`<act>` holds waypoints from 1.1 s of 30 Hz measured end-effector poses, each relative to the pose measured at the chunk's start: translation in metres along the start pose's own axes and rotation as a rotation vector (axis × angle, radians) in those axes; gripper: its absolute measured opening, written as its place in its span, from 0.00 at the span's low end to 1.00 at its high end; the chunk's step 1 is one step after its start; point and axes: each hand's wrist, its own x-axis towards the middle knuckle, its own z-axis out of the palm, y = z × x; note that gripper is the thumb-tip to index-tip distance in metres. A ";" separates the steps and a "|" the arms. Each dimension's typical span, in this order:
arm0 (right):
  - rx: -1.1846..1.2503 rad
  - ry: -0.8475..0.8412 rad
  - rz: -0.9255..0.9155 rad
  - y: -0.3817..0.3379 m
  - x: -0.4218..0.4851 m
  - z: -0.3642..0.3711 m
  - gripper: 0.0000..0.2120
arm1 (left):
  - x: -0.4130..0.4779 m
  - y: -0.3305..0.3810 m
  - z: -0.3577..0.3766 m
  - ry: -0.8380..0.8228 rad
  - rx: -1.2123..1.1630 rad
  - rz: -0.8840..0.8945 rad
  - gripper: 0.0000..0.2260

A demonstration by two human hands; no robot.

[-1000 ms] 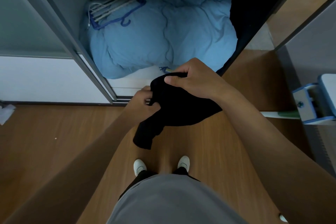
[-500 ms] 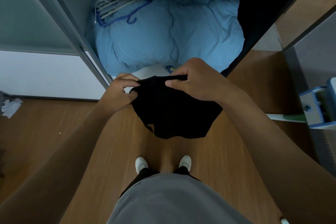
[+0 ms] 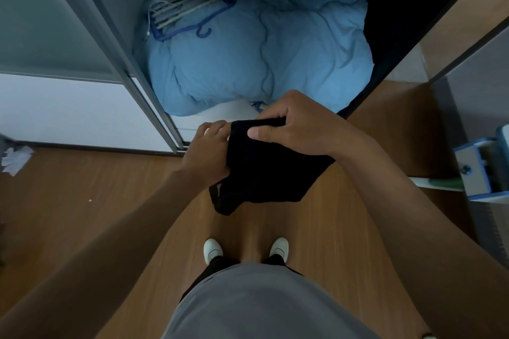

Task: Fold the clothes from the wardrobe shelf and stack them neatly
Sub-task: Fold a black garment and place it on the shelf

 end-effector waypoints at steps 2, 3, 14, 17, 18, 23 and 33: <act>0.009 -0.002 0.007 0.000 0.000 -0.001 0.13 | 0.001 0.003 -0.001 -0.009 0.034 0.029 0.28; 0.003 0.000 0.012 0.001 0.000 -0.001 0.14 | 0.001 0.004 -0.002 0.019 0.043 0.054 0.27; -0.049 -0.056 0.031 0.009 0.003 0.008 0.14 | 0.000 -0.005 0.008 0.010 -0.326 0.207 0.15; -0.062 -0.064 0.026 0.011 0.002 0.006 0.13 | -0.002 -0.005 0.025 -0.174 -0.609 -0.048 0.18; -0.073 -0.064 0.027 0.012 0.001 0.006 0.13 | -0.003 -0.005 0.030 -0.213 -0.647 -0.112 0.19; -0.118 -0.092 0.037 0.018 -0.007 0.004 0.13 | -0.012 -0.024 0.049 -0.126 -0.316 -0.008 0.06; -0.040 -0.153 0.031 0.025 -0.011 0.015 0.10 | -0.020 -0.036 0.071 -0.298 0.059 -0.056 0.12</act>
